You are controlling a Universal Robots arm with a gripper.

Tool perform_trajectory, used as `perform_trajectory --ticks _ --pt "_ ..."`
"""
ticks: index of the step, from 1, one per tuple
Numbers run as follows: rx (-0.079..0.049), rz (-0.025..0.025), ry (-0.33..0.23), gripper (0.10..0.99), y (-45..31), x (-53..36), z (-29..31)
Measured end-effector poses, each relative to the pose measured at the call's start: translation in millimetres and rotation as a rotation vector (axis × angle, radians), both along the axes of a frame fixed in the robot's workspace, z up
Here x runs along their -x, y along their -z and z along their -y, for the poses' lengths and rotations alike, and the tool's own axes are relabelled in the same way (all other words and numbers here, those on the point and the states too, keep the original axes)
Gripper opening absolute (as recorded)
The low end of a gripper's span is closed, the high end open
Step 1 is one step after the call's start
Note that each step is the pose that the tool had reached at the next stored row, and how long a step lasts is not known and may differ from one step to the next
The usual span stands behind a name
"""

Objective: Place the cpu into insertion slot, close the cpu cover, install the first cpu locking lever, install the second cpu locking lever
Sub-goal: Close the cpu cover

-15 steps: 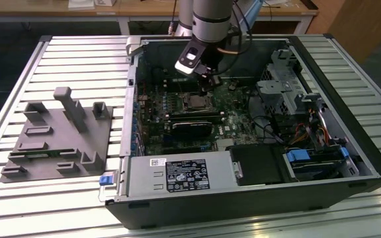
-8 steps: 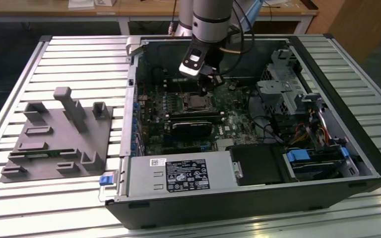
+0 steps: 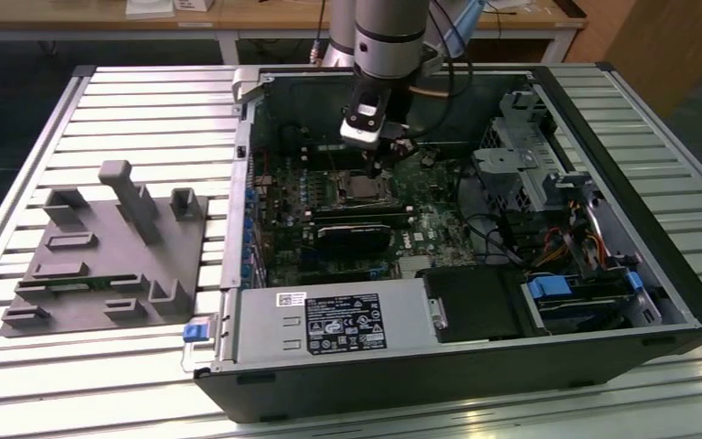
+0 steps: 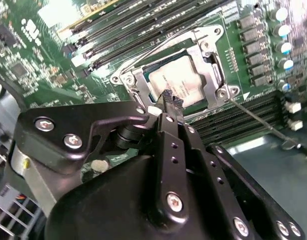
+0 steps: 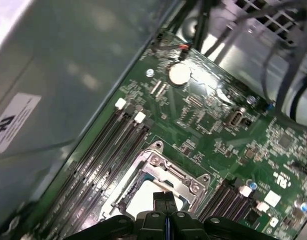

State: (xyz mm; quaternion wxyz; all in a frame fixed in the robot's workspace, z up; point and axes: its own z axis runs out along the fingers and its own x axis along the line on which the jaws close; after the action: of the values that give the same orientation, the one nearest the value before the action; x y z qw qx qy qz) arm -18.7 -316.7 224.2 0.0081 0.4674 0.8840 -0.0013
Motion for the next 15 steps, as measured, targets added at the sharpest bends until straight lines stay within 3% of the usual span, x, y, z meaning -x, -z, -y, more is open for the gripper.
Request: perform_trajectory --ticks 15 --pt "0.0 0.0 -0.273 0.106 0.9 0.0 0.0"
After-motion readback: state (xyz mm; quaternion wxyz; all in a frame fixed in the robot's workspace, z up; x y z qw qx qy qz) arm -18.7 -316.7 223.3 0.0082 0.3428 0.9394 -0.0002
